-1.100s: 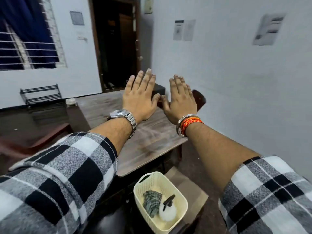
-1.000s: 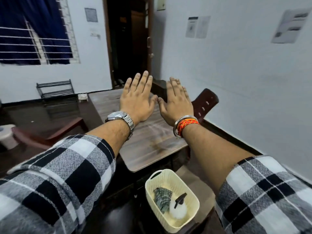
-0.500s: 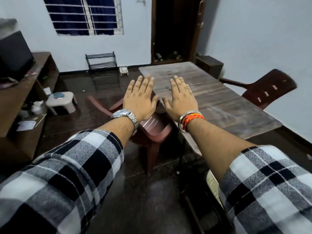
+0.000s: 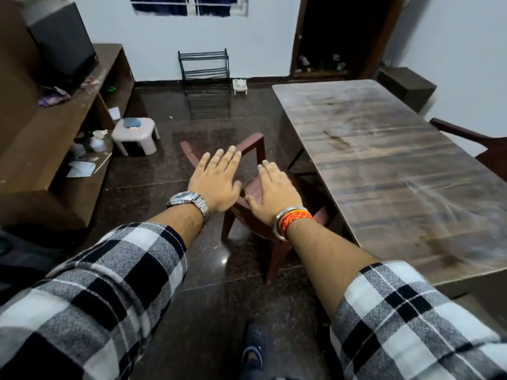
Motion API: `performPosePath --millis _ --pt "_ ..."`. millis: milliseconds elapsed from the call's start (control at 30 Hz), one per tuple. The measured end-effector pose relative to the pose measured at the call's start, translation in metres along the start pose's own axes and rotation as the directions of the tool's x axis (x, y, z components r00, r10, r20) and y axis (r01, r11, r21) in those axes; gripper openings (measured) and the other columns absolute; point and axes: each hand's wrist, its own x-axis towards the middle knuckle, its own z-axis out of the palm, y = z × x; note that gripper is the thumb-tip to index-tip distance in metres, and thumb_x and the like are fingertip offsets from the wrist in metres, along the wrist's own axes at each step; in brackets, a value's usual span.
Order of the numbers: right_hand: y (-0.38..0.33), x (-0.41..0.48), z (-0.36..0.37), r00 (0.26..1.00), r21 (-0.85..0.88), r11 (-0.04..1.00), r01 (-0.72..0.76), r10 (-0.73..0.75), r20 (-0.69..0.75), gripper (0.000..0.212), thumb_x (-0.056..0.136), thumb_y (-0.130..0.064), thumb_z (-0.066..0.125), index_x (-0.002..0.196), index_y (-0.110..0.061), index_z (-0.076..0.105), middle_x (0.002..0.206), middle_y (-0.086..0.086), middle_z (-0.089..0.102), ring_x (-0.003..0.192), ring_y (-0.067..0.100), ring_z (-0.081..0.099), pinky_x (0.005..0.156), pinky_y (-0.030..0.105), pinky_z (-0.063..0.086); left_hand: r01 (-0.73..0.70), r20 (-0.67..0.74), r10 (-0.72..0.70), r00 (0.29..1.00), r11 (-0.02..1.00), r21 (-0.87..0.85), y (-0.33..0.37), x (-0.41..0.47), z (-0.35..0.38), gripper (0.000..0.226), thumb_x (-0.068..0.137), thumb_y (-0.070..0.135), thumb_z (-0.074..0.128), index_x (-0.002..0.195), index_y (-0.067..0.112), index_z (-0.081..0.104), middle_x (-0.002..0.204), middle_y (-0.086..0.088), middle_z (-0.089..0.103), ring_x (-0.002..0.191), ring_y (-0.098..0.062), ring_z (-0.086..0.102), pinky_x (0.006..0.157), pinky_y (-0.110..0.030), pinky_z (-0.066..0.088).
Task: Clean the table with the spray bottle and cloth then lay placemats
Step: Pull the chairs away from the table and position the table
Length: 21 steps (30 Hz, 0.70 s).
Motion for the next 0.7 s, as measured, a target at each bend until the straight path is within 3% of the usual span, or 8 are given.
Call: performPosePath --millis 100,300,433,567,700 --pt "-0.002 0.025 0.030 0.993 0.037 0.999 0.024 -0.028 0.117 0.085 0.085 -0.050 0.052 0.148 -0.003 0.021 0.157 0.014 0.018 0.145 0.026 0.013 0.119 0.039 0.015 -0.006 0.143 0.007 0.990 1.000 -0.004 -0.021 0.023 0.014 0.076 0.100 0.033 0.040 0.164 0.020 0.001 0.173 0.001 -0.003 0.158 -0.020 0.002 0.126 -0.042 -0.001" --pt "-0.018 0.065 0.075 0.955 0.062 0.998 0.025 -0.043 0.292 0.091 0.080 -0.045 0.062 0.147 0.000 0.019 0.155 0.017 0.021 0.144 0.030 0.018 0.118 0.038 0.018 -0.104 0.387 0.072 0.919 0.993 0.062 -0.053 0.058 0.044 0.095 0.093 0.041 0.055 0.163 0.022 -0.005 0.172 0.003 -0.006 0.158 -0.020 0.001 0.126 -0.043 -0.001" --pt "-0.026 0.083 0.091 0.923 0.053 0.996 -0.066 0.040 0.383 0.073 0.078 -0.035 0.064 0.137 -0.002 0.036 0.142 0.016 0.040 0.132 0.031 0.038 0.110 0.036 0.031 -0.235 0.474 0.151 0.868 0.964 0.122 -0.074 0.083 0.060 0.098 0.089 0.031 0.062 0.164 0.024 -0.001 0.173 0.003 0.000 0.158 -0.021 0.006 0.126 -0.044 0.002" --pt "-0.040 0.102 0.095 0.830 0.035 0.948 -0.317 0.260 0.494 0.043 0.081 -0.029 0.059 0.119 -0.010 0.053 0.120 0.013 0.059 0.109 0.032 0.058 0.089 0.038 0.048 -0.390 0.489 0.279 0.827 0.910 0.141 -0.100 0.114 0.073 0.081 0.086 0.022 0.063 0.158 0.027 0.028 0.167 0.004 0.026 0.150 -0.020 0.029 0.126 -0.044 0.009" --pt "-0.055 0.110 0.091 0.775 -0.011 0.877 -0.480 0.430 0.464 0.037 0.079 -0.031 0.053 0.108 -0.010 0.061 0.112 0.015 0.063 0.101 0.035 0.061 0.084 0.037 0.049 -0.533 0.406 0.452 0.794 0.840 0.107 -0.133 0.140 0.086 0.052 0.084 0.021 0.059 0.134 0.033 0.057 0.139 0.009 0.059 0.130 -0.018 0.052 0.119 -0.042 0.025"
